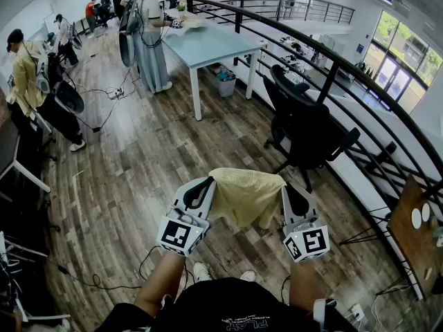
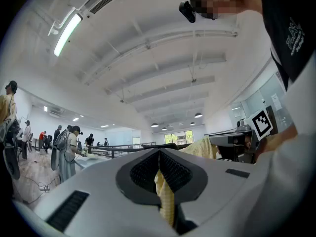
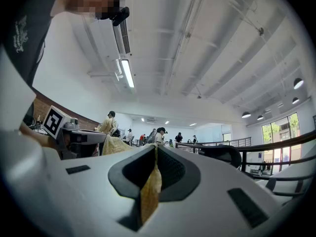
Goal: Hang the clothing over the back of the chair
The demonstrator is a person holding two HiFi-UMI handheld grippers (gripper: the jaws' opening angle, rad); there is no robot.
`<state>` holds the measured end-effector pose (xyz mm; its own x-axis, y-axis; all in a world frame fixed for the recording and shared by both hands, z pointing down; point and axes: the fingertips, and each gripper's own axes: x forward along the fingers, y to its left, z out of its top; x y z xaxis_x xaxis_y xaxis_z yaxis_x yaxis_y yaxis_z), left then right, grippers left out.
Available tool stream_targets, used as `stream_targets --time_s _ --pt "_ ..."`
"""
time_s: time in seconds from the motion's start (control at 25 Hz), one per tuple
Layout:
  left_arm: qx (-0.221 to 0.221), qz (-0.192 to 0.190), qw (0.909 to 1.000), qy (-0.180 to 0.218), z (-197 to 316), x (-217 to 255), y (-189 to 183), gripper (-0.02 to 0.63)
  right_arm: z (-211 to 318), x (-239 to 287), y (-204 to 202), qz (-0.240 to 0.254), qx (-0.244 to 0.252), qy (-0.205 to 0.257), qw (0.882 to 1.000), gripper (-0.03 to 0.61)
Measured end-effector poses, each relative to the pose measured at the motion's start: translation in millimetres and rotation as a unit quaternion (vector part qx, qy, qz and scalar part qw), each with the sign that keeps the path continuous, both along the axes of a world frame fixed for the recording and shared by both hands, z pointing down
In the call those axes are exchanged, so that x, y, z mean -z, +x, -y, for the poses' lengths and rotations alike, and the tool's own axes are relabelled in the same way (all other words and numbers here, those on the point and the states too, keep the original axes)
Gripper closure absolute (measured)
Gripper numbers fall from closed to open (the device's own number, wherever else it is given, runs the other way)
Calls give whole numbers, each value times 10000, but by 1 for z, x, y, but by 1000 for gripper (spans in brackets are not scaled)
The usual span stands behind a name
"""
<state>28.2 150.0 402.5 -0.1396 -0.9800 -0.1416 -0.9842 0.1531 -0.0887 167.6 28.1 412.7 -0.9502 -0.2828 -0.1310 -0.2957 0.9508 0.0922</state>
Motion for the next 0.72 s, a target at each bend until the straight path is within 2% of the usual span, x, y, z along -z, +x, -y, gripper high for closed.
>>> stream_targets --time_s 0.52,0.72 --pt "-19 16 10000 -40 -5 0 5 597 -3 7 7 91 10 -57 9999 548" --pt "-5 24 10000 -48 -7 6 2 597 -5 9 4 217 80 -223 9995 548"
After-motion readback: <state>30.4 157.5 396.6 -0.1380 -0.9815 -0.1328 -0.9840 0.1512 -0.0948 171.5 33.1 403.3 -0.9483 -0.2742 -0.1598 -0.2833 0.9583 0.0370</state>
